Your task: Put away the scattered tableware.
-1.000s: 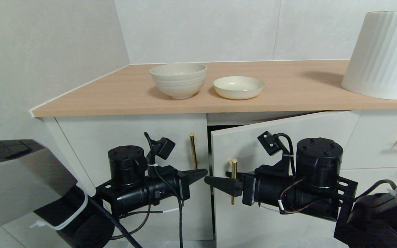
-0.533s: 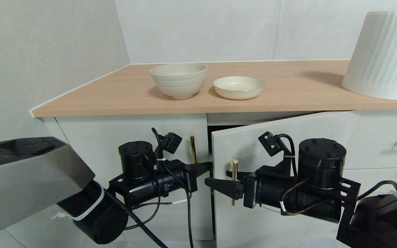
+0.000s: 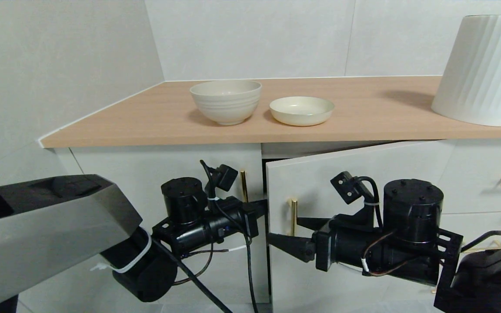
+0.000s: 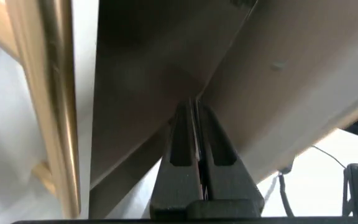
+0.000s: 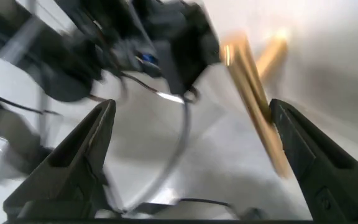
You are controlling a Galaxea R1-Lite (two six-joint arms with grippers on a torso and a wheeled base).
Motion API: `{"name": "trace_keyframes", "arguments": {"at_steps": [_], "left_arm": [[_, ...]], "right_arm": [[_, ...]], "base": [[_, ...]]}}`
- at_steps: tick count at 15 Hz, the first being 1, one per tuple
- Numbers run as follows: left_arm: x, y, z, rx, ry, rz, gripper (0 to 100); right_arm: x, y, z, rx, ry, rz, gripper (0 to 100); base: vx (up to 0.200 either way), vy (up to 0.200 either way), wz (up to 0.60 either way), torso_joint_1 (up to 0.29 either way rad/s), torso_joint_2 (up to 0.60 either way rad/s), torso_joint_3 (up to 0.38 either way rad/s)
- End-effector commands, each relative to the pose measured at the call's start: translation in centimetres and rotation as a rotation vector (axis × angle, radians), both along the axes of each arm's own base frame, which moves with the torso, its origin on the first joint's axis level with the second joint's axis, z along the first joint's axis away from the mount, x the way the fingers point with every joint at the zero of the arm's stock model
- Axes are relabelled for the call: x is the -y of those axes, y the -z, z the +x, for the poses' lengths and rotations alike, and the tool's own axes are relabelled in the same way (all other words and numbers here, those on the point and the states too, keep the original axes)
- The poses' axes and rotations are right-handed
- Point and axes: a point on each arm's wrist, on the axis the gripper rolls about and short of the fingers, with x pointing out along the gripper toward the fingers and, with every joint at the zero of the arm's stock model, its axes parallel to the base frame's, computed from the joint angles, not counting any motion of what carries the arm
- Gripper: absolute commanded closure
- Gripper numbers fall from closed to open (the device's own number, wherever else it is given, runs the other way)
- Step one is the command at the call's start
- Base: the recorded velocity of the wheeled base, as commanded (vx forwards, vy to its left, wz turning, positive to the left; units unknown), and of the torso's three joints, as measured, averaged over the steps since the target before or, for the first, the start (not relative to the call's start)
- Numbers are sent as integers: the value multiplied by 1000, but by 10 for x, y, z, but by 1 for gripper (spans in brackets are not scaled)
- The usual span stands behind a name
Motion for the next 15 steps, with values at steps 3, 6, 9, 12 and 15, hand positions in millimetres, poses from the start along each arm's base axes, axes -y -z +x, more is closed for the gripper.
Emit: {"name": "trace_keyframes", "arguments": {"at_steps": [3, 6, 9, 12, 15], "left_arm": [[14, -4, 1, 27, 33, -16, 100], [19, -8, 2, 43, 45, -25, 100], [19, -13, 1, 56, 45, -32, 100], [25, -21, -2, 64, 64, -35, 100], [33, -26, -4, 61, 86, -27, 100]], "right_arm": [[15, 0, 9, 8, 57, -12, 0], [28, -11, -4, 32, 63, 1, 0], [55, -2, -26, 99, 123, -118, 0], [71, -2, -59, 64, 189, -201, 0], [89, -15, -84, 26, 182, -241, 0]], "base": [[0, 0, 0, 0, 0, 0], [0, 0, 0, 0, 0, 0], [0, 0, 0, 0, 0, 0], [0, 0, 0, 0, 0, 0], [0, 0, 0, 0, 0, 0]]}}
